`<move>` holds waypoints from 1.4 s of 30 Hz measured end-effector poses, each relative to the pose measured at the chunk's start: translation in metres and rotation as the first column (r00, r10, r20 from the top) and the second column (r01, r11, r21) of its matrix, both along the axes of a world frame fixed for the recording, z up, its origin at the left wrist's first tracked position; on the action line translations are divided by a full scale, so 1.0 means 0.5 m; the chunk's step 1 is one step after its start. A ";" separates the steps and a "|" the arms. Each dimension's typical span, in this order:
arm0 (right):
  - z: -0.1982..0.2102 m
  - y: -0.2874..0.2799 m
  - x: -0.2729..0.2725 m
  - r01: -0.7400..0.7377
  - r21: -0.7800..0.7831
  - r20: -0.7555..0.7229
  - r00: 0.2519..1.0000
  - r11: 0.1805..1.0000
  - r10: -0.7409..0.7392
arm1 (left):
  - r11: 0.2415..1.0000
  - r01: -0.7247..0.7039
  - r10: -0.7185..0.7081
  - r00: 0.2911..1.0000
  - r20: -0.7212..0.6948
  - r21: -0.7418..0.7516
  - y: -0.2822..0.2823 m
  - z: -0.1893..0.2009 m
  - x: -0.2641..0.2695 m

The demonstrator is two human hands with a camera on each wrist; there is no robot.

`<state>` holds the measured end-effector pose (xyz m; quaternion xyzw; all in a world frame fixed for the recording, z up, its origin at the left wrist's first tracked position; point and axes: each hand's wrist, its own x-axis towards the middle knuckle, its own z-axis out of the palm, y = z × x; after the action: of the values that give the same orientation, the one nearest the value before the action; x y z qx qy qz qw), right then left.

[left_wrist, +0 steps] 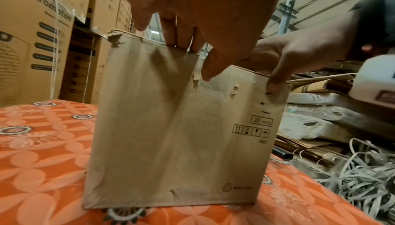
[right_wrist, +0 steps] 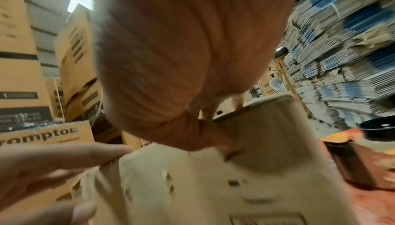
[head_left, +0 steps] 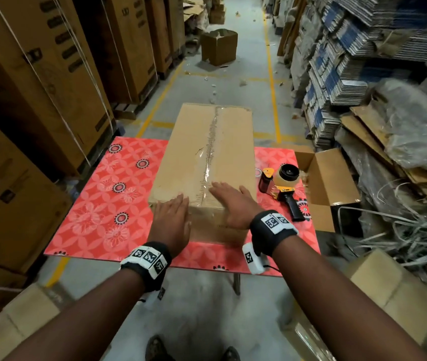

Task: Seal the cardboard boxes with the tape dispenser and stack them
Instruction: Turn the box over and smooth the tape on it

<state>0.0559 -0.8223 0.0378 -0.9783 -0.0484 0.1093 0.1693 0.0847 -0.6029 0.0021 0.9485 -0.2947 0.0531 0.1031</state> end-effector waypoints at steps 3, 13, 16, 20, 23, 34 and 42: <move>-0.022 -0.010 -0.029 0.071 -0.005 0.094 0.993 0.997 -0.070 | 0.996 -0.026 0.027 1.000 0.014 -0.087 -0.002 0.014 -0.003; -0.073 0.077 -0.018 0.388 -0.008 0.302 0.879 0.921 -0.368 | 0.996 0.046 -0.045 0.999 -0.019 0.075 0.010 -0.002 0.086; -0.082 0.073 -0.026 0.361 -0.080 0.341 0.886 0.929 -0.315 | 0.997 0.010 -0.009 1.000 -0.006 0.082 0.000 -0.002 0.081; -0.081 0.066 -0.037 0.311 -0.160 0.319 0.914 0.937 -0.249 | 0.995 0.019 -0.019 1.000 -0.007 0.098 0.003 -0.005 0.079; -0.082 0.077 -0.029 0.384 -0.083 0.358 0.873 0.920 -0.332 | 0.998 0.015 -0.015 1.000 -0.005 0.064 0.004 -0.005 0.080; -0.080 0.089 -0.017 0.455 -0.035 0.370 0.833 0.890 -0.412 | 0.999 0.034 -0.034 0.999 0.000 0.029 0.014 -0.016 0.091; -0.078 0.104 -0.010 0.466 -0.106 0.342 0.847 0.878 -0.408 | 0.993 0.110 -0.110 0.994 -0.007 0.034 0.041 -0.020 0.117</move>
<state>0.0507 -0.7705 -0.0011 -0.9795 0.1608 -0.0826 0.0883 0.1430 -0.5823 -0.0078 0.9327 -0.3469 0.0397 0.0905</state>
